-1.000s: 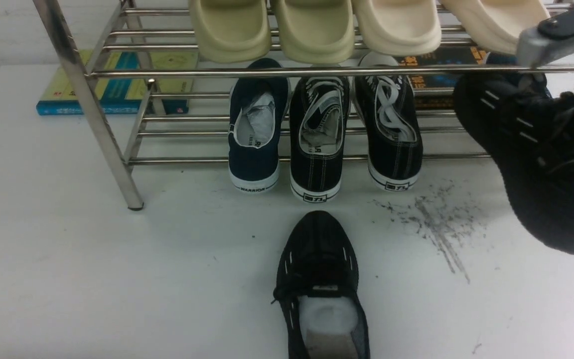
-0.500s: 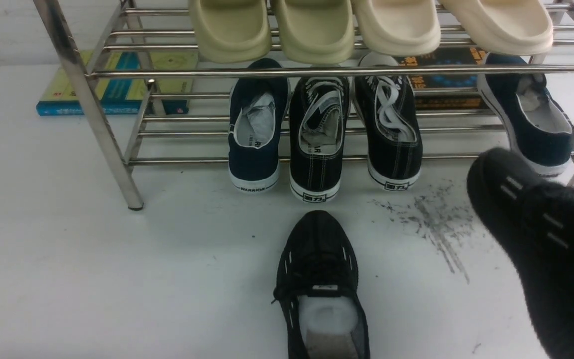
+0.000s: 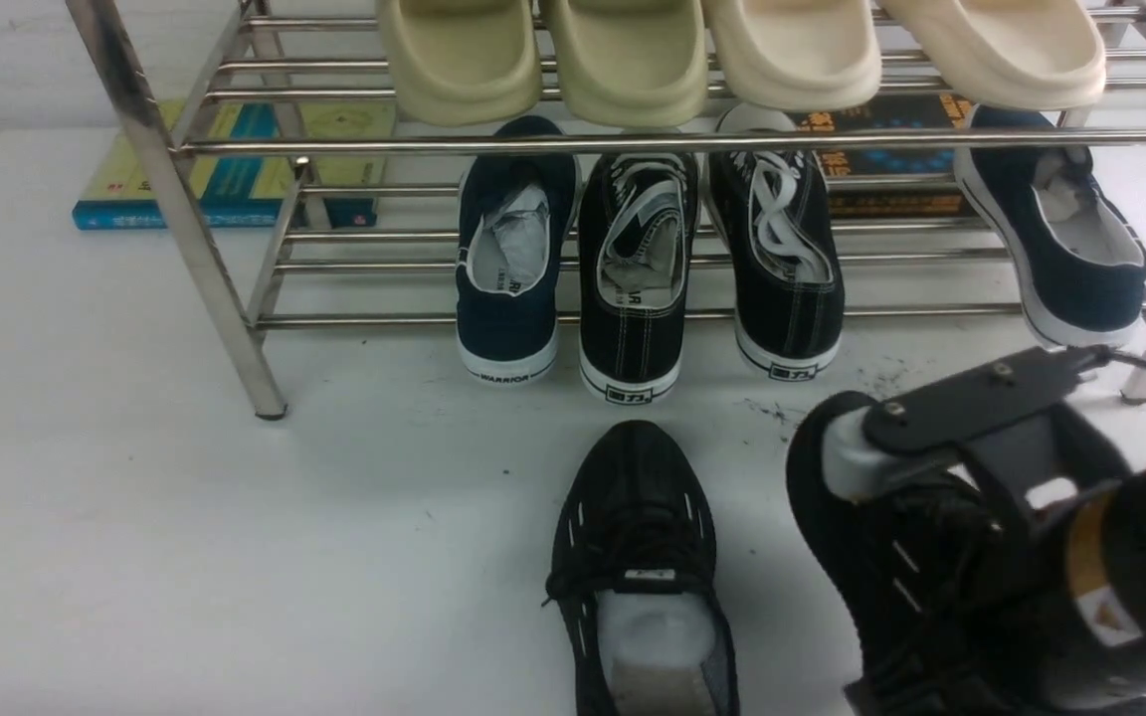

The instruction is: Take the shoes off the shelf with your hand on the white table.

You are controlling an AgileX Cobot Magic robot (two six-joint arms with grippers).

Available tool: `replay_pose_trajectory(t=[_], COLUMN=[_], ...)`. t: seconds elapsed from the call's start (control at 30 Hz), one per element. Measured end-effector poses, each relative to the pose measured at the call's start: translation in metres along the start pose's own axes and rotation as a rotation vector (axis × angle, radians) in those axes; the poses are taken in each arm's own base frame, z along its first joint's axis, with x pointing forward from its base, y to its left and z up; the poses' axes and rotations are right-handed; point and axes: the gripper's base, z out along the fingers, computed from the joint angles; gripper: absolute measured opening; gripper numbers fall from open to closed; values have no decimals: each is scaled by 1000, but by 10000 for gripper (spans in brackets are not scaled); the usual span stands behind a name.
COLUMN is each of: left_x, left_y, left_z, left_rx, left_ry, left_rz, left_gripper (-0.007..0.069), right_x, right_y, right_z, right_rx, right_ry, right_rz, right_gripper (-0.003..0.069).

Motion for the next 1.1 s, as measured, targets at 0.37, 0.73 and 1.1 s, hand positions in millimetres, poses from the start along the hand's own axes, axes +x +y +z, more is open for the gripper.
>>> replay_pose_trajectory(t=[0.37, 0.73, 1.1], left_x=[0, 0, 0], left_y=[0, 0, 0], left_z=[0, 0, 0], left_rx=[0, 0, 0], left_ry=[0, 0, 0], left_rz=[0, 0, 0], left_gripper=[241, 241, 241], right_x=[-20, -25, -40], right_y=[29, 32, 27], right_z=[69, 75, 3], right_rx=[1, 23, 127], right_ry=[-28, -17, 48], right_rz=[29, 42, -127], right_gripper=[25, 293, 566])
